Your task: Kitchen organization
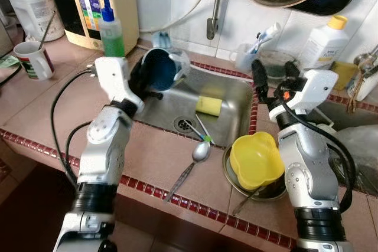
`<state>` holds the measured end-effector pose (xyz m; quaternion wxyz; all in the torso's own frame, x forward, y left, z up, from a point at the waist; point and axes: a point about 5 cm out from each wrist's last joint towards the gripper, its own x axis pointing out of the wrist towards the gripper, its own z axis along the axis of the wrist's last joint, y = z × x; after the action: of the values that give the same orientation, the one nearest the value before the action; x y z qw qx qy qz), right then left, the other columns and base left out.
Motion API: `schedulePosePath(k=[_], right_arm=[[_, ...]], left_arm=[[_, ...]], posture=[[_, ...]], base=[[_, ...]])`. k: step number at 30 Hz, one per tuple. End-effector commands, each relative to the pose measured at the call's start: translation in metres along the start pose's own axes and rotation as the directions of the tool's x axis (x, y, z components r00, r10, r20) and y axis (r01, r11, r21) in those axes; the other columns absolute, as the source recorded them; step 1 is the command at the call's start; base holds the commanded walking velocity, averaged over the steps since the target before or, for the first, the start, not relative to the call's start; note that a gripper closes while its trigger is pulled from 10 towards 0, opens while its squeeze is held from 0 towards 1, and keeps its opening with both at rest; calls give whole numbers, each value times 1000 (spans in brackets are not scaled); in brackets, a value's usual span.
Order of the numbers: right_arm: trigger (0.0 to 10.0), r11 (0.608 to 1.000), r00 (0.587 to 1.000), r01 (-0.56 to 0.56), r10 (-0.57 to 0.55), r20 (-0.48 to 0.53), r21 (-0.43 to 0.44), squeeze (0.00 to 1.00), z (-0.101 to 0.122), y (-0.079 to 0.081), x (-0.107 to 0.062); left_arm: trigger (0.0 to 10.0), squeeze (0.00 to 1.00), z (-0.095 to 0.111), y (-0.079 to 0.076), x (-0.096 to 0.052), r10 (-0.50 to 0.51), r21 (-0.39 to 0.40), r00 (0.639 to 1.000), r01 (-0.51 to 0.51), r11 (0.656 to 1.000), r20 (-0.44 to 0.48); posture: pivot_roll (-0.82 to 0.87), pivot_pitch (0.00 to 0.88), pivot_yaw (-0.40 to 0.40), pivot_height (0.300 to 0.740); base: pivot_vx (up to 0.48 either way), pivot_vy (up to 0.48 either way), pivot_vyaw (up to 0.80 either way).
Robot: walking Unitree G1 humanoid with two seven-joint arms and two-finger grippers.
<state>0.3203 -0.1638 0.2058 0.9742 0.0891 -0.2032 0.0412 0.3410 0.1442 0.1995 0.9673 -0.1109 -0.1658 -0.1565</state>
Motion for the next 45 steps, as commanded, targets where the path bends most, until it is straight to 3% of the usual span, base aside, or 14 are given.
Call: schedulePosePath(k=[1, 6, 9, 11, 15, 33, 45], right_arm=[[10000, 999, 999, 35, -34, 33, -12, 0, 3, -2, -1], [10000, 998, 995, 62, -59, 77, -33, 0, 4, -1, -9], [10000, 996, 994, 69, -64, 83, -59, 0, 1, 1, -16], [10000, 995, 995, 72, -67, 78, -68, 0, -2, 2, -20], [10000, 995, 996, 65, -61, 61, -73, 0, -7, 5, -29], [10000, 994, 998, 42, -37, 57, -97, 0, -8, 3, -25], [10000, 991, 997, -79, 77, -29, -103, 0, -7, 7, -22]], left_arm=[[10000, 0, 12, -1, -2, -1, 11, 998, 1, 1000, 55], [10000, 0, 19, 3, -16, 16, -6, 994, -15, 1000, 111], [10000, 0, 20, 2, -22, 22, 70, 993, -30, 997, 113], [10000, 0, 19, 1, -27, 27, 26, 993, -30, 999, 117], [10000, 0, 16, -1, -38, 22, 42, 995, -27, 999, 101], [10000, 0, 17, -4, -37, 7, 57, 996, -12, 998, 94], [10000, 0, 10, -2, -16, -36, 95, 999, 37, 995, -7]], posture=[[59, 0, -64, 740], [63, 0, -69, 740], [65, 0, -71, 740], [66, 0, -72, 740], [68, 0, -72, 740], [78, 0, -84, 740], [61, 0, -79, 740]], base=[[0, 0, 0], [0, 0, 0], [0, 0, 0], [0, 0, 0], [0, 0, 0], [0, 0, 0], [0, 0, 0]])
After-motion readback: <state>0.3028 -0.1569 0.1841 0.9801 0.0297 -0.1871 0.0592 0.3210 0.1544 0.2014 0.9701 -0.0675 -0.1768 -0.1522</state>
